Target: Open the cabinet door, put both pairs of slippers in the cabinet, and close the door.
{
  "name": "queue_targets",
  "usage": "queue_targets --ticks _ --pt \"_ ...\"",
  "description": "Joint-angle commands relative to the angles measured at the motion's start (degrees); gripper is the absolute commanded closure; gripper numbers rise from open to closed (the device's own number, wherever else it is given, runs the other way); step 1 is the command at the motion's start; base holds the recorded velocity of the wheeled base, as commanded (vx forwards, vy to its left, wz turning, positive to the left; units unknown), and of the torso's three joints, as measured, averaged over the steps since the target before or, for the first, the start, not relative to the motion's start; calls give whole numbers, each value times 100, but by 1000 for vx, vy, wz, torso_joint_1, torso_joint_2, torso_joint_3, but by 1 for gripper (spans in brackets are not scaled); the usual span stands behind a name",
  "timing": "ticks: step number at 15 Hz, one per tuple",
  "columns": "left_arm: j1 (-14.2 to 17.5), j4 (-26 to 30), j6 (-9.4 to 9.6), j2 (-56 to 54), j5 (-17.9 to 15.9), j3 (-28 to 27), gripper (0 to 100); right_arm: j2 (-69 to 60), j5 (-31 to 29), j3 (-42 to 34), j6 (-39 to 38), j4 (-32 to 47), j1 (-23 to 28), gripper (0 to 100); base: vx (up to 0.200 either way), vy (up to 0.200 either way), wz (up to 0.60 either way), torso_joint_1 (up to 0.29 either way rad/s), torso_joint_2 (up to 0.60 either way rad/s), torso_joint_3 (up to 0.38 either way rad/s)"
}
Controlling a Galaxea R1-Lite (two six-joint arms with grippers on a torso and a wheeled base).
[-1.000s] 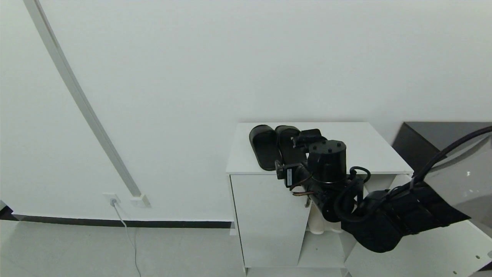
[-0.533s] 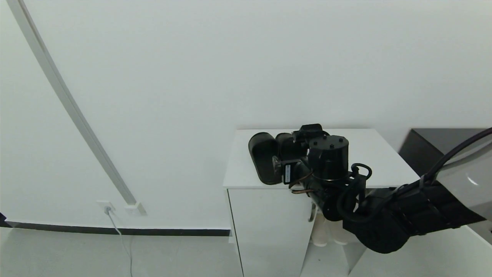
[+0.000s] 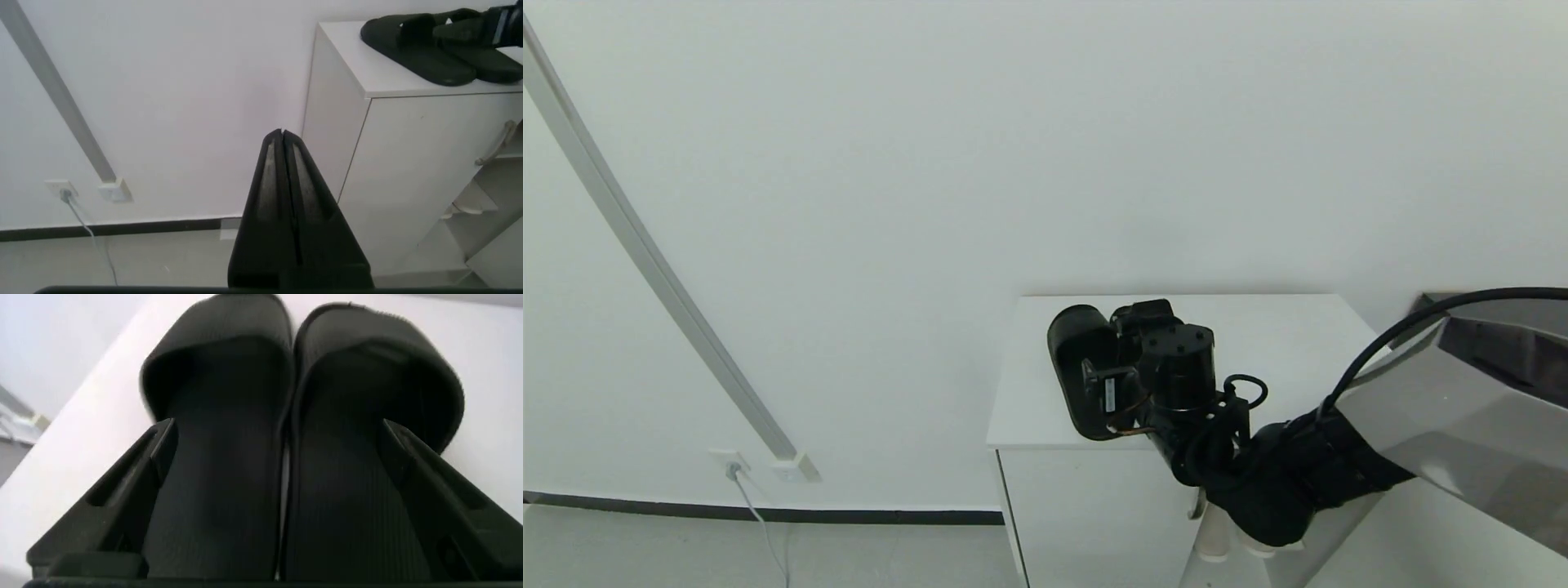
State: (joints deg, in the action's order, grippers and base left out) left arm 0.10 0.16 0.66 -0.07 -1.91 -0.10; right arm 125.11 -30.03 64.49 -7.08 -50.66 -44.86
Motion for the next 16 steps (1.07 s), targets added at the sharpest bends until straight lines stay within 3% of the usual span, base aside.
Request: queue_targets --ticks 1,7,15,16 --pt "-1 2 -4 7 7 1 100 523 85 371 93 -14 162 0 0 0 0 0 0 0" --pt "-1 2 -13 7 7 1 100 1024 199 1347 102 382 522 0 0 0 0 0 0 0" --pt "-1 2 -4 7 7 1 100 1419 199 2033 207 514 593 0 0 0 0 0 0 0" --pt "-1 2 -4 7 7 1 100 1419 199 2041 216 514 593 100 0 0 0 0 0 0"
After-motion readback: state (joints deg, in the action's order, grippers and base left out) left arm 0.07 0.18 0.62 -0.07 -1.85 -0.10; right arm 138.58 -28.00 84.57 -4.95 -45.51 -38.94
